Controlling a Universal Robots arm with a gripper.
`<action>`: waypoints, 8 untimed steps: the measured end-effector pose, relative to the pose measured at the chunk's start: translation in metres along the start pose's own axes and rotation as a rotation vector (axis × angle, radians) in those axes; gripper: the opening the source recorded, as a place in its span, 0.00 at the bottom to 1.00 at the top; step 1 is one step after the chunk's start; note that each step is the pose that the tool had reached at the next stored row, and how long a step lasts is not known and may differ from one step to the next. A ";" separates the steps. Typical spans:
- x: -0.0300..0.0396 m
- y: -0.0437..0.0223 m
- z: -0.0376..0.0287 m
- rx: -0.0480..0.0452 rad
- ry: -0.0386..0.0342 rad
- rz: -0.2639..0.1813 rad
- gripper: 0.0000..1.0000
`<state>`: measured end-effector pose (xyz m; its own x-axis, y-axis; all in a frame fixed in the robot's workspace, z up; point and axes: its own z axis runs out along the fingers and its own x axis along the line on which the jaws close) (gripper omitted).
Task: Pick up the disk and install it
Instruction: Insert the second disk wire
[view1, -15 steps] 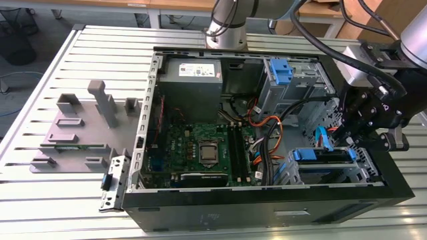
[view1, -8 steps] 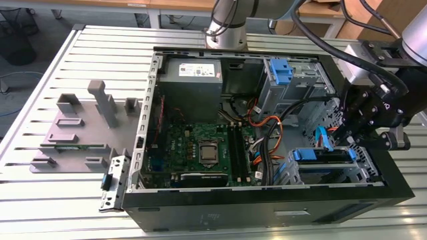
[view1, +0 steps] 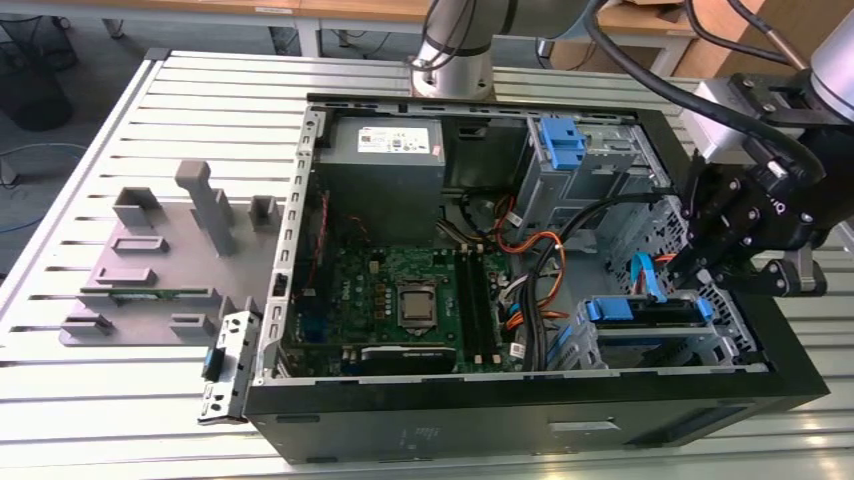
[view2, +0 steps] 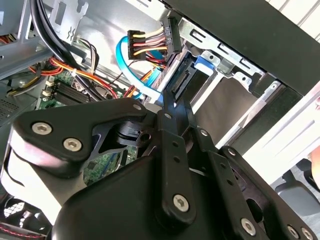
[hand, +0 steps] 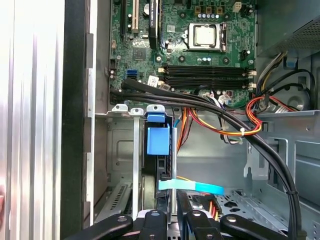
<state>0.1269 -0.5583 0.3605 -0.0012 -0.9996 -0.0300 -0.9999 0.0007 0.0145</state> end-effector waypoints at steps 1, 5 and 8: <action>0.0000 0.0000 -0.0012 0.0000 -0.0001 0.000 0.24; -0.0002 0.0001 -0.0067 0.0000 -0.0001 0.000 0.24; -0.0003 0.0002 -0.0108 0.0000 -0.0001 0.000 0.24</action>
<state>0.1269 -0.5583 0.3712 -0.0012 -0.9995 -0.0300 -0.9999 0.0007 0.0145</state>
